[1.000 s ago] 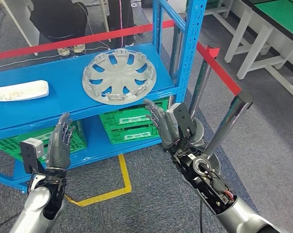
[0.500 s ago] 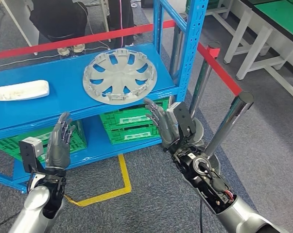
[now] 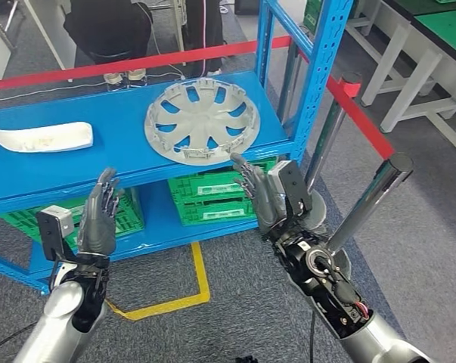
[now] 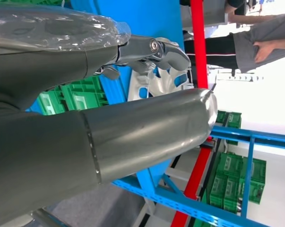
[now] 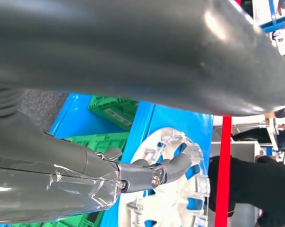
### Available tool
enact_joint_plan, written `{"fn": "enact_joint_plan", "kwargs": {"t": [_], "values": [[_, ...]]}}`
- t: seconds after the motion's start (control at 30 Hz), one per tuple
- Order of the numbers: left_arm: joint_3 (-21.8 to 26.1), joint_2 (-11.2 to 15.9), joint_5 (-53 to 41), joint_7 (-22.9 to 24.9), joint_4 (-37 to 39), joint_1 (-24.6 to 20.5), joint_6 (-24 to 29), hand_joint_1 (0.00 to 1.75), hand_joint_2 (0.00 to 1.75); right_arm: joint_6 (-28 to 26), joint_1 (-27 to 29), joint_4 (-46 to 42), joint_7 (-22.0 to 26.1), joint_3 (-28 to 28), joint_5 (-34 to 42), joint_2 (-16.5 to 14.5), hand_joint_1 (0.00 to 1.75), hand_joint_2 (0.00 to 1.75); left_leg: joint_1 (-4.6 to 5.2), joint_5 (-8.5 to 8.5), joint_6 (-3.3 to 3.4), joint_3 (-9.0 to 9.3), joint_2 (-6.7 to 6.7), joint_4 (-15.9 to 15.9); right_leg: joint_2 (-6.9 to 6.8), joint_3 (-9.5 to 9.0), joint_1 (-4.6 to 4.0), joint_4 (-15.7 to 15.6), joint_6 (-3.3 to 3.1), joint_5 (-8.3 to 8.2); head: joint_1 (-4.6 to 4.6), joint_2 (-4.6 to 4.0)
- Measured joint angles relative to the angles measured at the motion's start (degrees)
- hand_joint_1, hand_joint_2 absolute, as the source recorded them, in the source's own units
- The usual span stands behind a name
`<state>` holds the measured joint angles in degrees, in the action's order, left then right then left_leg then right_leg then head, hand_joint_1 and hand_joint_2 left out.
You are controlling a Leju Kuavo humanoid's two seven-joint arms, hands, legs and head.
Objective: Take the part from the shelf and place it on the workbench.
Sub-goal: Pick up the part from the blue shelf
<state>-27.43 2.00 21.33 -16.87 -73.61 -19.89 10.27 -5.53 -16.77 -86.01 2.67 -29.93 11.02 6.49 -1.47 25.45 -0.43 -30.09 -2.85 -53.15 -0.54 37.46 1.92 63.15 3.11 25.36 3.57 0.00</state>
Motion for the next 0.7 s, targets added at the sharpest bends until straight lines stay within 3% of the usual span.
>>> {"fn": "enact_joint_plan", "kwargs": {"t": [0.07,0.17,0.23,0.27,0.33,0.37,0.4,0.43,0.47,0.5,0.57,0.6,0.7], "values": [[0.00,-0.01,0.07,-0.01,0.02,-0.08,0.00,0.00,0.00,0.00,-0.04,0.05,-0.02,0.07,0.00,0.00,0.00,0.00,0.20,0.54,-0.78,-0.04,0.13,-0.62,-0.32,-2.85,-0.11,-5.86,-0.29,-1.88,0.39,0.00],[0.00,-0.02,0.11,-0.01,0.03,-0.10,0.00,0.00,0.00,-0.02,0.05,0.09,-0.03,0.15,0.00,0.01,0.00,0.00,0.37,0.70,-1.68,-0.58,-0.04,-1.01,0.08,-3.25,-0.35,-6.79,-1.59,-1.14,-0.10,0.00],[0.00,-0.01,0.11,-0.02,0.02,-0.19,0.00,0.00,0.00,-0.03,-0.12,0.02,0.02,0.26,0.00,-0.01,0.00,0.00,0.07,1.84,-2.12,-1.19,0.65,-2.66,0.56,-3.52,-0.35,-6.85,-2.36,-0.96,-0.61,0.00],[0.00,0.00,0.11,-0.03,0.02,-0.26,0.00,0.00,0.00,-0.04,-0.24,-0.01,0.04,0.30,0.00,-0.02,0.00,0.00,-0.02,3.12,-2.25,-2.47,1.24,-5.27,0.72,-3.73,-0.30,-6.93,-2.73,-0.88,-0.98,0.00],[0.00,0.00,0.13,-0.04,0.03,-0.22,0.01,0.00,0.00,-0.08,-0.27,-0.04,-0.03,0.26,0.00,-0.03,0.00,0.00,-0.02,6.13,-2.27,-7.06,2.15,-13.45,0.97,-3.93,-0.46,-6.94,-3.19,-0.68,-1.83,0.00],[0.00,0.01,0.16,-0.04,0.05,-0.08,0.02,0.00,0.00,-0.16,-0.21,-0.04,-0.12,0.24,0.00,-0.03,0.00,0.00,0.02,7.03,-2.22,-9.48,2.30,-17.22,1.15,-4.02,-0.61,-6.94,-3.37,-0.58,-2.12,0.00],[0.00,0.03,0.21,-0.04,0.08,0.04,0.05,0.00,0.00,-0.27,-0.13,-0.04,-0.20,0.22,0.00,-0.04,0.00,0.00,0.07,6.89,-2.08,-11.09,2.38,-19.14,1.38,-4.12,-0.78,-6.94,-3.50,-0.49,-2.30,0.00],[0.00,0.05,0.25,-0.04,0.09,0.12,0.09,0.00,0.00,-0.40,-0.09,-0.04,-0.26,0.21,0.00,-0.04,0.00,0.00,0.17,5.64,-1.80,-11.54,2.43,-18.75,1.64,-4.26,-0.96,-6.94,-3.60,-0.40,-2.40,0.00],[0.00,0.08,0.28,-0.04,0.10,0.15,0.13,0.00,0.00,-0.52,-0.07,-0.04,-0.32,0.21,0.00,-0.04,0.00,0.00,0.33,3.39,-1.37,-10.72,2.49,-15.89,1.90,-4.46,-1.11,-6.95,-3.65,-0.29,-2.45,0.00],[0.00,0.09,0.29,-0.04,0.10,0.11,0.16,0.00,0.00,-0.63,-0.07,-0.04,-0.35,0.21,0.00,-0.06,0.00,0.00,0.58,0.86,-0.82,-9.05,2.64,-11.57,2.13,-4.66,-1.20,-6.96,-3.65,-0.18,-2.48,0.00],[0.00,0.09,0.29,-0.04,0.10,-0.06,0.16,0.00,0.00,-0.87,-0.04,-0.05,-0.42,0.21,-0.01,-0.11,0.00,0.00,1.12,-2.03,0.01,-5.96,2.93,-4.36,2.50,-4.79,-1.41,-6.99,-3.41,0.07,-2.49,0.00],[0.00,0.06,0.29,-0.04,0.10,-0.12,0.15,0.00,0.00,-0.98,0.01,-0.06,-0.46,0.20,-0.02,-0.14,0.00,0.00,1.36,-2.30,0.20,-5.26,3.00,-2.76,2.61,-4.79,-1.41,-7.03,-3.17,0.16,-2.47,0.00],[0.00,-0.02,0.29,-0.03,0.10,-0.21,0.16,0.00,0.00,-1.16,0.20,-0.16,-0.66,0.23,-0.04,-0.17,0.00,0.00,1.40,-2.14,0.53,-4.73,2.84,-1.86,2.60,-4.85,-1.29,-7.20,-2.27,0.49,-2.44,0.00]]}}
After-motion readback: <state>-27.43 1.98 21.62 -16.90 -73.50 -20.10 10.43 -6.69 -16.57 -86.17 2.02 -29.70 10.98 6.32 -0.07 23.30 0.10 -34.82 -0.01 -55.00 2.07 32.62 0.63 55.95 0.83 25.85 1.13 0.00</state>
